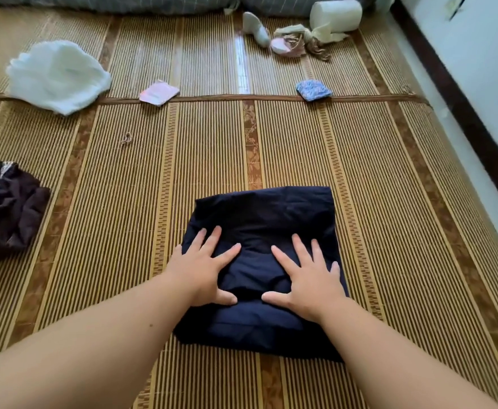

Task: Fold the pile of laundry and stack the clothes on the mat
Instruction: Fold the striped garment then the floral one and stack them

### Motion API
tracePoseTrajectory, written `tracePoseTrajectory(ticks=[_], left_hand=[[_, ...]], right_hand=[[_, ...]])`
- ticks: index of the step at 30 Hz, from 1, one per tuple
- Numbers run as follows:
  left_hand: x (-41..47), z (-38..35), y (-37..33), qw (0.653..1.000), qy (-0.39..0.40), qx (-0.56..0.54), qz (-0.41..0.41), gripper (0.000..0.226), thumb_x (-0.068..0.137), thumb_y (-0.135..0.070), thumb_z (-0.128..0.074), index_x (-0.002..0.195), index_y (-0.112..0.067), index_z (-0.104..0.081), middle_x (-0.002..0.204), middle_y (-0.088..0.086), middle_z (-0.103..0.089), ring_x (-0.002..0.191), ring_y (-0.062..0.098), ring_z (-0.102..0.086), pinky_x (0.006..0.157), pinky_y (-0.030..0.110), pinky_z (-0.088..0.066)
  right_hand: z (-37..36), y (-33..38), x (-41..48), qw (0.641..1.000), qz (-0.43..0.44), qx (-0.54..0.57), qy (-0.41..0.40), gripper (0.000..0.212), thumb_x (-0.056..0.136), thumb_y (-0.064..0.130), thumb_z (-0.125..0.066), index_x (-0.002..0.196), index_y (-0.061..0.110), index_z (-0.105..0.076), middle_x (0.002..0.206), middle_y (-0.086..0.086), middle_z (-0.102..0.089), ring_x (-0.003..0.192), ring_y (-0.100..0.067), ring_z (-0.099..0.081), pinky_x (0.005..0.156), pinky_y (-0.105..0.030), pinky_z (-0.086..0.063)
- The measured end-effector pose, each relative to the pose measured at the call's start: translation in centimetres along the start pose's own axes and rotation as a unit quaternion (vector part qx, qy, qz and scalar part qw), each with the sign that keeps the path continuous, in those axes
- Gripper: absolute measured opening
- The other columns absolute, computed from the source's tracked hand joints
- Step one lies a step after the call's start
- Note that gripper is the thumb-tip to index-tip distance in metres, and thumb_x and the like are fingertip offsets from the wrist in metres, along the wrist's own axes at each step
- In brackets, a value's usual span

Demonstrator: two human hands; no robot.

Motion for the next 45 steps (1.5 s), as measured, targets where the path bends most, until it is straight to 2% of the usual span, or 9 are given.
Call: tracePoseTrajectory(ticks=[9,12,14,18,23,28,35,39,45], left_hand=[[-7.4,-4.0,0.0,0.996,-0.076,-0.025,0.040,0.099,0.080,-0.072,-0.053,0.145,-0.050,0.018,0.158,-0.001,0.030,0.144,0.028,0.027,0.112,0.062,0.006],[-11.9,-5.2,3.2,0.970,-0.129,-0.093,0.182,0.099,0.084,-0.064,-0.054,0.145,-0.048,0.022,0.156,0.001,0.033,0.144,0.029,0.027,0.113,0.064,0.003],[-14.4,-6.2,5.0,0.945,-0.136,-0.164,0.249,0.100,0.085,-0.061,-0.054,0.147,-0.043,0.022,0.157,0.004,0.030,0.146,0.028,0.021,0.115,0.061,-0.005],[-18.6,-8.6,6.5,0.890,-0.132,-0.293,0.322,0.109,0.081,-0.062,-0.060,0.152,-0.025,0.015,0.161,0.009,0.000,0.147,0.028,-0.013,0.117,0.046,-0.021],[-20.9,-11.7,5.9,0.774,-0.116,-0.500,0.370,0.054,0.080,-0.050,-0.070,0.121,-0.019,-0.053,0.117,0.002,-0.062,0.102,0.023,-0.058,0.087,0.034,-0.046],[-21.9,-14.9,3.7,0.672,-0.102,-0.652,0.337,0.024,0.080,-0.037,-0.074,0.099,-0.031,-0.061,0.087,-0.021,-0.064,0.077,0.001,-0.058,0.060,0.015,-0.040],[-23.1,-15.7,2.3,0.685,-0.087,-0.658,0.300,0.047,0.078,-0.024,-0.073,0.115,-0.035,-0.046,0.098,-0.022,-0.056,0.092,0.005,-0.053,0.076,0.016,-0.038],[-24.5,-13.4,2.1,0.665,-0.110,-0.688,0.270,0.060,0.072,-0.025,-0.068,0.128,-0.038,-0.048,0.097,-0.031,-0.061,0.089,-0.009,-0.056,0.068,0.003,-0.036],[-27.3,-7.7,5.8,0.687,-0.146,-0.675,0.228,0.077,0.062,-0.038,-0.063,0.134,-0.046,-0.037,0.103,-0.029,-0.064,0.093,-0.010,-0.059,0.079,0.009,-0.045]], right_hand=[[-5.7,3.4,-9.7,0.986,-0.104,0.074,0.103,0.117,0.057,0.093,-0.035,0.146,0.044,0.024,0.155,-0.007,0.033,0.145,-0.040,0.018,0.113,-0.061,-0.016],[-6.9,8.8,-14.3,0.979,-0.075,0.138,0.134,0.093,0.080,0.080,-0.029,0.152,0.027,-0.005,0.130,-0.044,-0.046,0.106,-0.052,-0.060,0.083,-0.052,-0.055],[-6.0,10.7,-15.3,0.994,0.006,0.101,0.043,0.083,0.080,0.067,-0.051,0.136,0.060,0.010,0.109,-0.036,-0.062,0.084,-0.036,-0.070,0.069,-0.038,-0.059],[-3.2,8.8,-12.5,0.999,0.014,0.046,0.012,0.078,0.081,0.067,-0.048,0.147,0.043,-0.015,0.118,0.005,-0.054,0.109,-0.016,-0.055,0.089,-0.032,-0.047],[0.1,4.1,-8.7,0.969,-0.129,0.207,-0.037,0.100,0.075,0.054,-0.074,0.152,0.023,-0.018,0.142,-0.012,-0.032,0.130,-0.031,-0.035,0.107,-0.044,-0.035],[-1.9,4.0,-7.8,0.918,-0.124,0.373,0.040,0.048,0.075,0.034,-0.081,0.113,0.017,-0.056,0.116,-0.004,-0.065,0.082,-0.008,-0.059,0.063,-0.023,-0.045],[-4.2,7.6,-8.5,0.914,-0.088,0.379,0.114,0.038,0.082,0.019,-0.074,0.117,0.010,-0.062,0.097,-0.004,-0.071,0.087,-0.025,-0.068,0.086,-0.042,-0.056],[-2.9,8.9,-10.0,0.887,-0.054,0.440,0.126,0.055,0.087,0.013,-0.068,0.138,0.015,-0.047,0.112,0.009,-0.062,0.103,-0.014,-0.057,0.098,-0.030,-0.040],[4.7,12.9,-11.2,0.962,0.082,0.255,0.061,0.090,0.077,-0.012,-0.069,0.149,0.018,-0.024,0.142,0.011,-0.036,0.132,-0.006,-0.033,0.096,-0.004,-0.028]])
Point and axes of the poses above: each hand's wrist, its own x-axis towards the middle knuckle, its own z-axis out of the back of the hand, y = z × x, the point moved 7 cm from there along x, towards the middle knuckle
